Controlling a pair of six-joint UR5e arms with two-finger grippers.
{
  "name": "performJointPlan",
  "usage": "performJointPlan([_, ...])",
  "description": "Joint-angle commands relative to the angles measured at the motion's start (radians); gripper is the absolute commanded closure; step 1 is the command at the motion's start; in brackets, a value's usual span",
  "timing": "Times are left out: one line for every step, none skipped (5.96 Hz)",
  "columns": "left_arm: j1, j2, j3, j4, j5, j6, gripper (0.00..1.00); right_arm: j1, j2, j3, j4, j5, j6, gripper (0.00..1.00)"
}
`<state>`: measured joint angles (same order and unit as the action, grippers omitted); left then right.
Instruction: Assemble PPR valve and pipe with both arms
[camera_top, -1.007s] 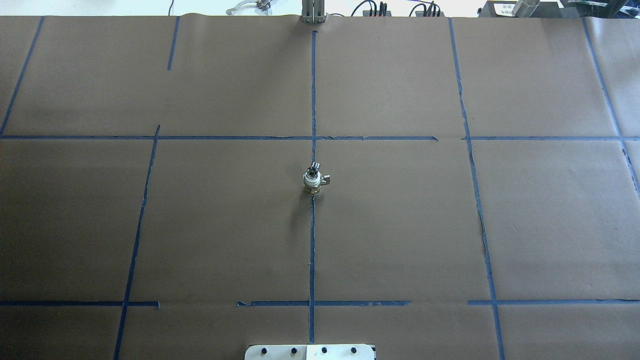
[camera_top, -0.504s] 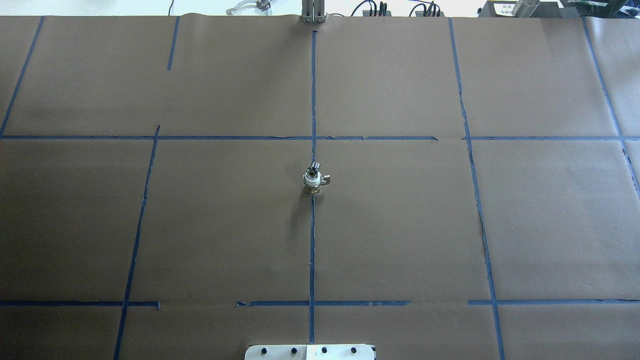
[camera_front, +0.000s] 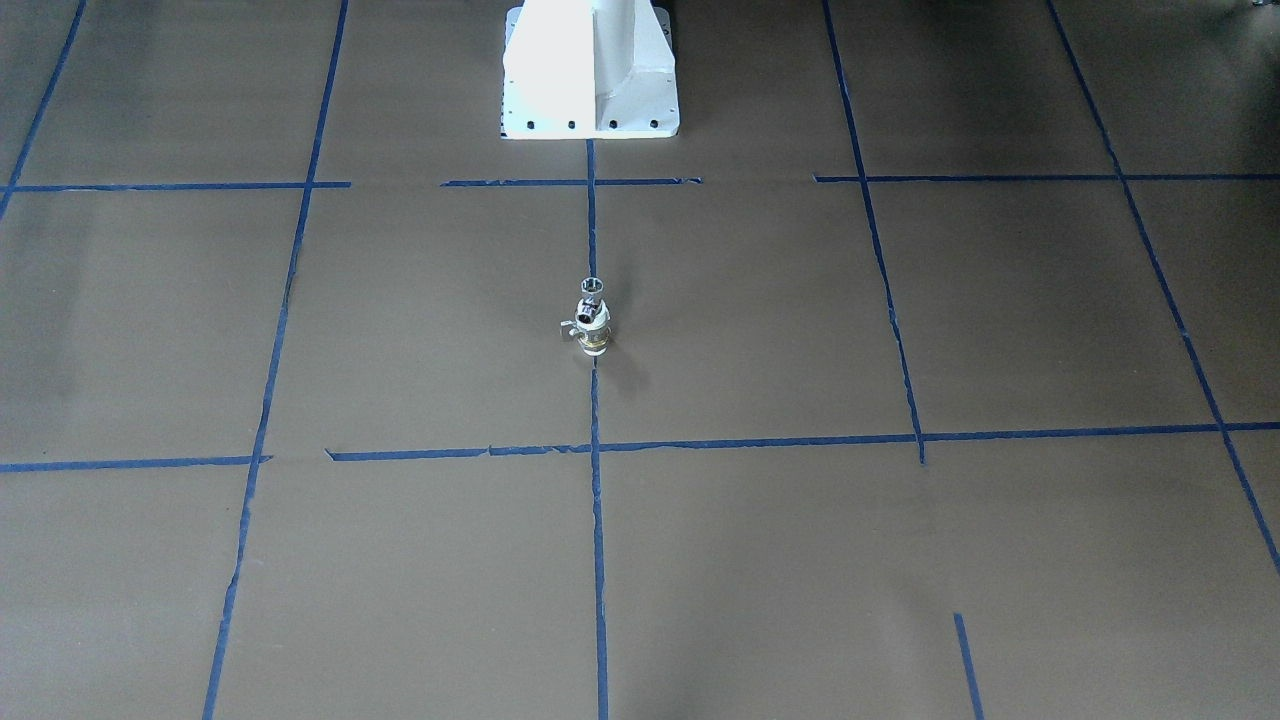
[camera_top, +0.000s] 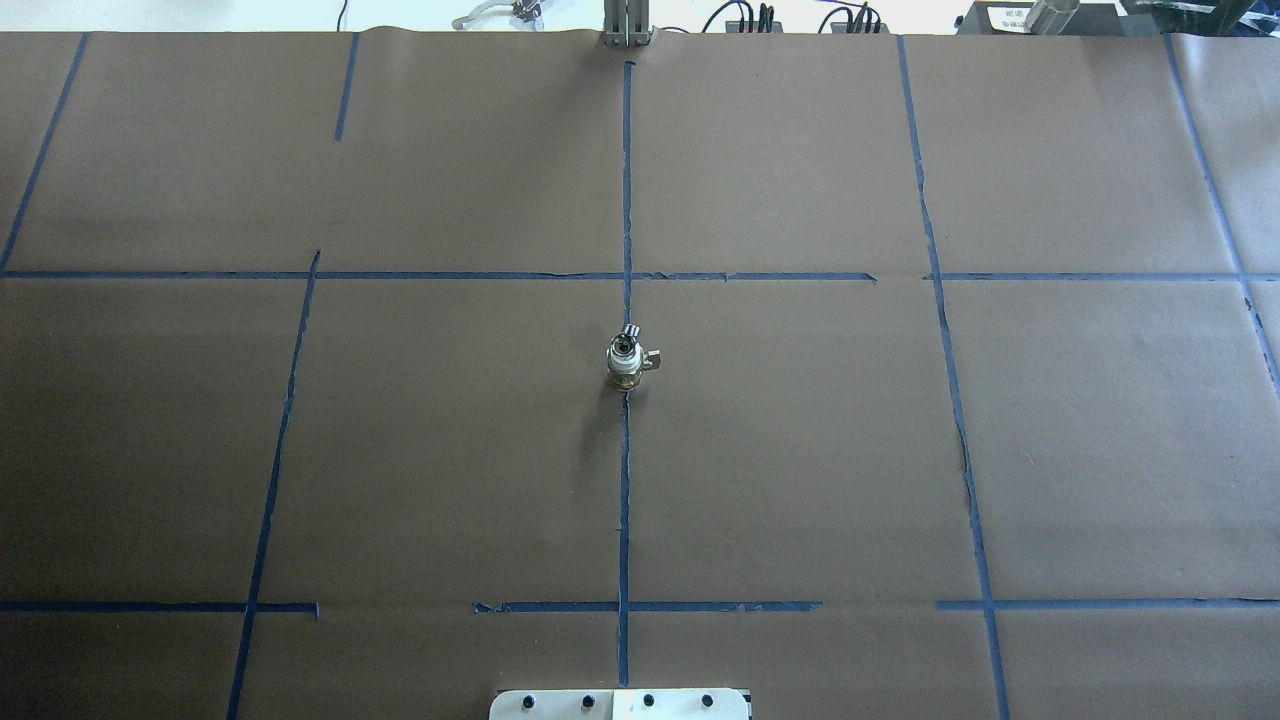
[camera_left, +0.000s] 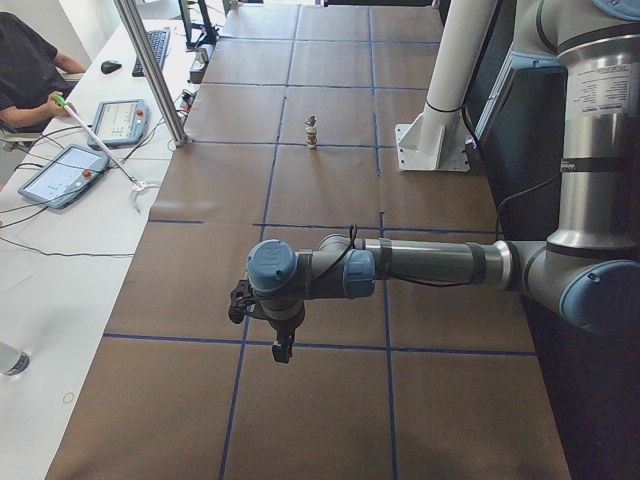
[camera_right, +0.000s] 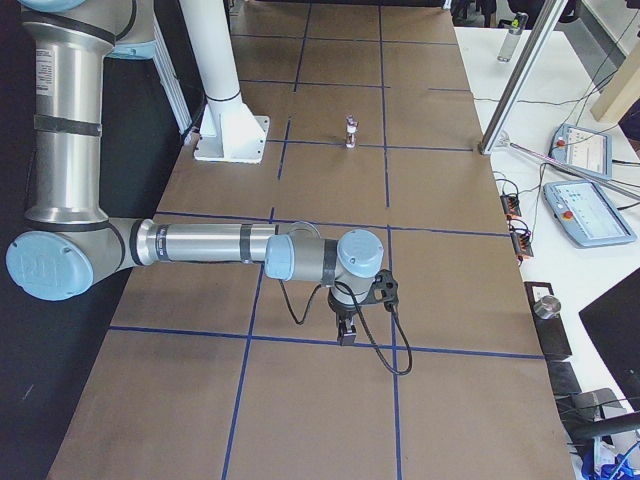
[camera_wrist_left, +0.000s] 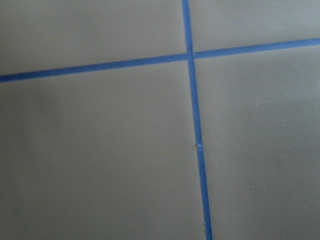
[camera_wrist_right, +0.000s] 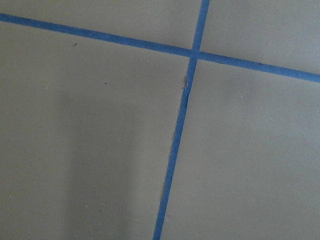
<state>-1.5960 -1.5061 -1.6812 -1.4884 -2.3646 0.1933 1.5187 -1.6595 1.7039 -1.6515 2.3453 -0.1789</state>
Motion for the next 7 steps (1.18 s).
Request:
performJointPlan([0.004,0.003,-0.015,0.002,0.004,0.002,0.0,0.0,0.018,0.002,-0.002,0.015,0.001,0.0])
performJointPlan([0.005,0.004,0.001,-0.004,-0.001,0.0,0.0,0.0,0.029,-0.007,-0.005,0.026,-0.004,0.0])
performJointPlan([0.005,0.017,-0.026,-0.004,-0.005,0.005,0.0,0.001,0.029,-0.01,-0.007,0.032,-0.011,0.0])
performJointPlan([0.007,0.014,-0.023,-0.003,0.002,-0.006,0.0,0.002,0.029,-0.009,-0.008,0.034,-0.011,0.0])
performJointPlan([0.008,0.004,-0.02,0.005,0.002,-0.008,0.0,0.003,0.02,-0.012,-0.002,0.034,-0.011,0.0])
performJointPlan([0.008,0.012,-0.018,-0.004,-0.014,0.001,0.0,0.003,0.017,-0.016,-0.002,0.032,-0.011,0.0])
performJointPlan([0.01,0.009,-0.028,-0.007,-0.066,0.005,0.0,0.005,0.017,-0.017,-0.001,0.032,-0.011,0.0])
